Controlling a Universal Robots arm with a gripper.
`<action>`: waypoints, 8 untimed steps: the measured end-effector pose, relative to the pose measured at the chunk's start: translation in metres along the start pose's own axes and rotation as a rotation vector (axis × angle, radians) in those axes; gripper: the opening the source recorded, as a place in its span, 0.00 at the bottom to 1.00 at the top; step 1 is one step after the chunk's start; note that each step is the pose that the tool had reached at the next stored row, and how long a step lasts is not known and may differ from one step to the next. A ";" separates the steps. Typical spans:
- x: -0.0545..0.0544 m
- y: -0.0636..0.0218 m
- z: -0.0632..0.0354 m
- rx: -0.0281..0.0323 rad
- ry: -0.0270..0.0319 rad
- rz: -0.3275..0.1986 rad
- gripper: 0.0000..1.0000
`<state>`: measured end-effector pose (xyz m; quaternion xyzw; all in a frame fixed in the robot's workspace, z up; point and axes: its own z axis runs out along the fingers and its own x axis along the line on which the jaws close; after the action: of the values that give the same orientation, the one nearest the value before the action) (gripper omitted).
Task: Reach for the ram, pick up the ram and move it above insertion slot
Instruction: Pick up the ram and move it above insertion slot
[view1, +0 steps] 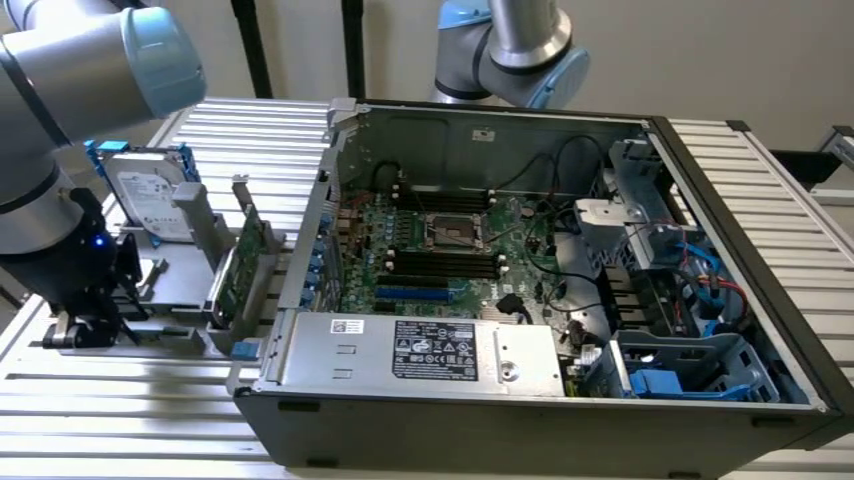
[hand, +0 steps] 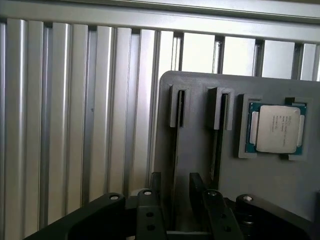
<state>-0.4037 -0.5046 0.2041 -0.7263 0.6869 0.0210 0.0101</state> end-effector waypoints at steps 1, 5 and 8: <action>0.000 0.0000 0.0011 -0.0001 0.0001 0.000 0.37; 0.000 0.0000 0.0046 -0.0004 0.0001 0.000 0.37; 0.000 -0.0001 0.0049 -0.0004 0.0002 0.000 0.37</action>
<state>-0.4037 -0.5046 0.1992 -0.7264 0.6869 0.0211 0.0099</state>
